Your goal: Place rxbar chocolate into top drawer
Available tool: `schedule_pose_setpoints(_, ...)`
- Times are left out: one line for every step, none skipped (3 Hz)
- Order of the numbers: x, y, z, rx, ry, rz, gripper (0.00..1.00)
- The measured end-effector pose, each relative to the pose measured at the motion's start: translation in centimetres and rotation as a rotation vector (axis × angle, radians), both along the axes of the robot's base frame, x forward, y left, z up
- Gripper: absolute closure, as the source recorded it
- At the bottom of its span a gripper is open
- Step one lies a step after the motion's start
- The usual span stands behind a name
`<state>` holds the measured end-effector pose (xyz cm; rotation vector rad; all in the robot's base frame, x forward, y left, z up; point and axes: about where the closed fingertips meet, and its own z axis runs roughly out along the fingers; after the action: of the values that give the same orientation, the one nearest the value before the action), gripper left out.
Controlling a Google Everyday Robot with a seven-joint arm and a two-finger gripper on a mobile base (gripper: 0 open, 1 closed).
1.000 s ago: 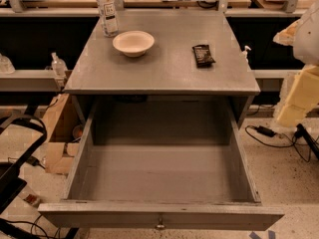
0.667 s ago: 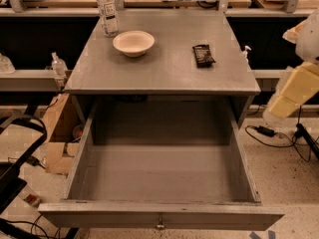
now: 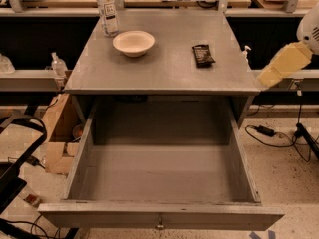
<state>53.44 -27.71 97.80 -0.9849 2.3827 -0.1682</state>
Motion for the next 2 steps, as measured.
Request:
schedule_pose_setpoints(2.62, -1.14, -0.91, 0.071, 0.019, -0.162, 0.0)
schedule_pose_setpoints(2.68, -1.1, -0.96, 0.113, 0.026, -0.228, 0.0)
